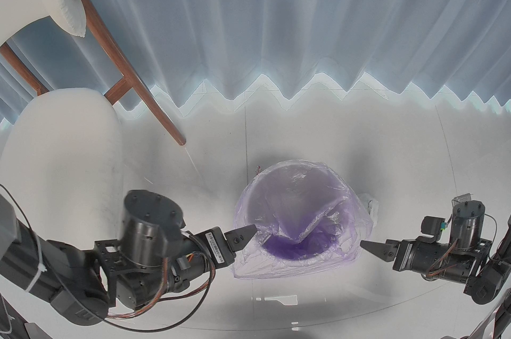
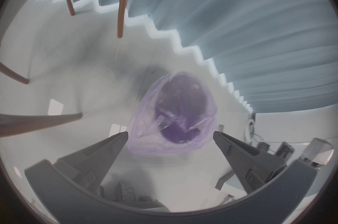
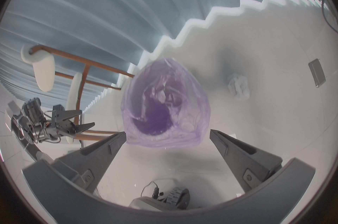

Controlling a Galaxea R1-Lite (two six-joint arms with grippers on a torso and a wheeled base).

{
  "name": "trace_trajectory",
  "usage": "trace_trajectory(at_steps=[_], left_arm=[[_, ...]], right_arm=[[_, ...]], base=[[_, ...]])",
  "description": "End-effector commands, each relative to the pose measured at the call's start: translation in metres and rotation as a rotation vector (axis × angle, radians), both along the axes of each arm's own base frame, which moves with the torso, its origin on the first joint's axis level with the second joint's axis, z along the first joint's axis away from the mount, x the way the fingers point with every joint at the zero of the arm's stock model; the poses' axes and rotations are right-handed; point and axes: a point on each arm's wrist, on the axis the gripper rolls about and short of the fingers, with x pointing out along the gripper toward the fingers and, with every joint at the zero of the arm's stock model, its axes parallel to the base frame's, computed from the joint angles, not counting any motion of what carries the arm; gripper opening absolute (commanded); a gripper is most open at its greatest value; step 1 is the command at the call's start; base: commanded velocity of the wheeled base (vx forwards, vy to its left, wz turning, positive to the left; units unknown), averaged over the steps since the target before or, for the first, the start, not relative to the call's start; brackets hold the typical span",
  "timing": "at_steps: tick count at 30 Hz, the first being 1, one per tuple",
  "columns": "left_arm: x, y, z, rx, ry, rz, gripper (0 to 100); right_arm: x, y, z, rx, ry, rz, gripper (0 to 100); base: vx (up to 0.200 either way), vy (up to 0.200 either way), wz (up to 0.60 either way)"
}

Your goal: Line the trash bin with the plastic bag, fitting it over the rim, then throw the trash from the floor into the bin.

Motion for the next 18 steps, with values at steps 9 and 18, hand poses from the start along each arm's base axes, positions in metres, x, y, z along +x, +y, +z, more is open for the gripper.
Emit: trace_trajectory(at_steps=[9, 18], left_arm=[[-0.042, 0.026, 0.039, -0.153, -0.344, -0.119, 100], [-0.046, 0.061, 0.064, -0.109, -0.609, -0.224, 100]], right_arm=[[0.010, -0.039, 0.014, 0.026, -0.103, -0.167, 100], [0.073, -0.039, 0.004, 0.084, -0.137, -0.140, 100]], base=[[0.000, 0.000, 0.00], [0.000, 0.000, 0.00]])
